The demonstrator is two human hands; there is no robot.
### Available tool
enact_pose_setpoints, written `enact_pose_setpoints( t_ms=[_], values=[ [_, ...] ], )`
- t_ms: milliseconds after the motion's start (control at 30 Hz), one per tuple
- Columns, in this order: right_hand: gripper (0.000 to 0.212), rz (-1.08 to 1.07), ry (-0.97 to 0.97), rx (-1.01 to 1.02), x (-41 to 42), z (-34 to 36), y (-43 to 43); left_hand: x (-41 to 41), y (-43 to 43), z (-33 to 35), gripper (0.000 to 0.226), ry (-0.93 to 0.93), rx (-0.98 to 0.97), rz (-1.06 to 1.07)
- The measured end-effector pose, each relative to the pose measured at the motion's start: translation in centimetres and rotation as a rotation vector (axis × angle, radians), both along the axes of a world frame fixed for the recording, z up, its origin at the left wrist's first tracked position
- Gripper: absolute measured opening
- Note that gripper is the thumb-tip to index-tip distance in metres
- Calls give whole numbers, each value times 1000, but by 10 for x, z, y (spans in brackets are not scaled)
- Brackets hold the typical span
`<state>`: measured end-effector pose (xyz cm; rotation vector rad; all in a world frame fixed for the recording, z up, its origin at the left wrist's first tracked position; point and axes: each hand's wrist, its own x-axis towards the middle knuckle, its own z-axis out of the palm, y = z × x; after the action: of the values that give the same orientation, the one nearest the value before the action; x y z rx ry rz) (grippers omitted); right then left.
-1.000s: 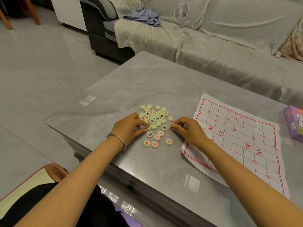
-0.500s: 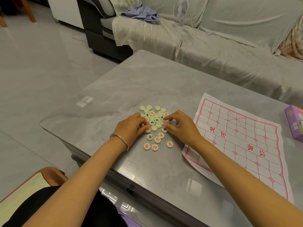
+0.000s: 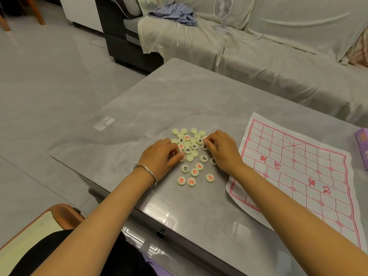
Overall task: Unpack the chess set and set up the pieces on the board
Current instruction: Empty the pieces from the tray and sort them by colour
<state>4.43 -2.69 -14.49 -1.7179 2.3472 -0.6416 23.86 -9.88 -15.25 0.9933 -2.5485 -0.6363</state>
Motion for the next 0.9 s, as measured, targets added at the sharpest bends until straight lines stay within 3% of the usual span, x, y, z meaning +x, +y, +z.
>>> enact_pose_setpoints(
  t_ms=[167, 300, 400, 533, 633, 767, 900],
  values=[
    [28, 14, 63, -1, -1, -9, 0, 0, -1, -1, 28, -33, -21, 15],
    [23, 16, -71, -108, -2, -2, 13, 1, 2, 7, 21, 59, -12, 6],
    [39, 200, -84, -62, -2, 4, 34, 5, 8, 17, 20, 80, 9, -96],
    [52, 419, -27, 268, 1, -1, 60, 7, 18, 20, 39, -168, -129, -268],
    [57, 428, 6, 348, -1, 0, 73, 9, 30, 23, 76, -245, -233, -348],
    [60, 381, 47, 398, -8, 1, 81, 15, 46, 20, 97, -270, -161, -344],
    [58, 309, 65, 417, -15, 2, 81, 17, 59, 13, 99, -278, 13, -339]
  ],
)
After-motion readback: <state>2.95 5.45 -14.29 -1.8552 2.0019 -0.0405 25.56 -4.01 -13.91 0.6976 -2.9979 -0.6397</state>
